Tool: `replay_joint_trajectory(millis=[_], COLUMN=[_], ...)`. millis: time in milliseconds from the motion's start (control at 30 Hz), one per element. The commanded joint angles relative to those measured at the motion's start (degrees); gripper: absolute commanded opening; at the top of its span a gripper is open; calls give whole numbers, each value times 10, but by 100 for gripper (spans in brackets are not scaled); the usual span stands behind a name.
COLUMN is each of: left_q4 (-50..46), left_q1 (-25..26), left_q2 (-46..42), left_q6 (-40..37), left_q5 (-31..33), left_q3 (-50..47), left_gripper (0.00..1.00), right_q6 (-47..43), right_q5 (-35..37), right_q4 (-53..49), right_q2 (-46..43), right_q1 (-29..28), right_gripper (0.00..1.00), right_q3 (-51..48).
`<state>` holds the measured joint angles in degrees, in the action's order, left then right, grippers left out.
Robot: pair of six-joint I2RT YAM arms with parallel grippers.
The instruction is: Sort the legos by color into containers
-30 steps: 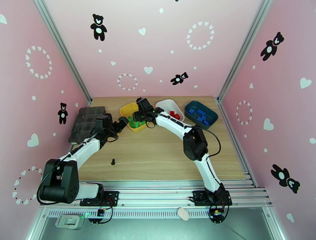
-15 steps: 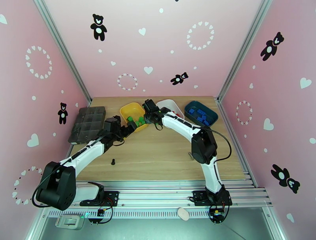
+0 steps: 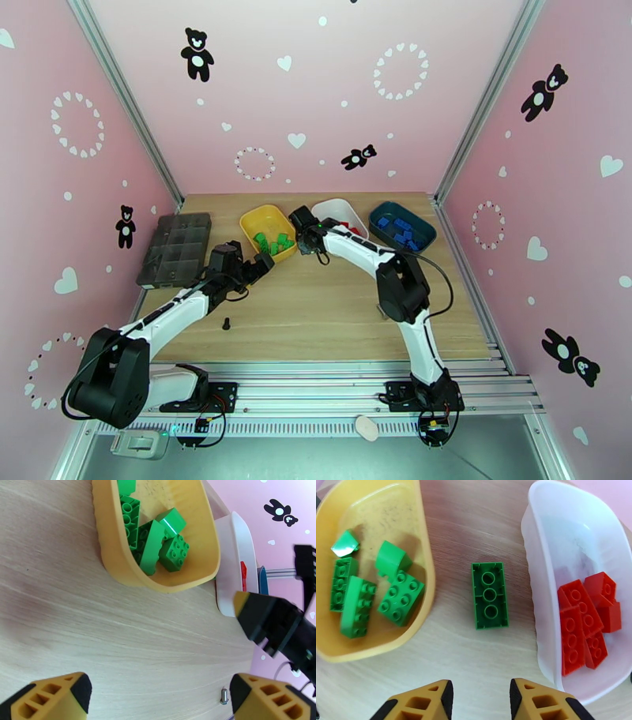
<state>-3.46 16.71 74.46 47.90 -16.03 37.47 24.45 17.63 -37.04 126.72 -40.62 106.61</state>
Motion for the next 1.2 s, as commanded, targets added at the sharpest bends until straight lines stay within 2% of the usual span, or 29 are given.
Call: replay_joint_trajectory(millis=[0,300,700,1033,1167], left_q4=[-1,6,10,5,4], left_q1=[3,3,3,4,3], left_q2=[-11,7,23,24,22], left_q6=[1,0,-3,-6,-6], left_q5=[9,5,-1,2,2], left_q3=[-6,-3,-1,1,0], left_gripper=[98,98,98,98,98], right_q6=[-15,-16,-14,-9,-6], right_q5=[9,0,-17,-36,-36], right_q4=[-20,-29,-40,-51,-53], right_q2=[33,82,137,179,181], right_q1=[4,16,36,41,42], right_gripper=[45,50,51,51,45], right_q3=[34,83,142,187,187])
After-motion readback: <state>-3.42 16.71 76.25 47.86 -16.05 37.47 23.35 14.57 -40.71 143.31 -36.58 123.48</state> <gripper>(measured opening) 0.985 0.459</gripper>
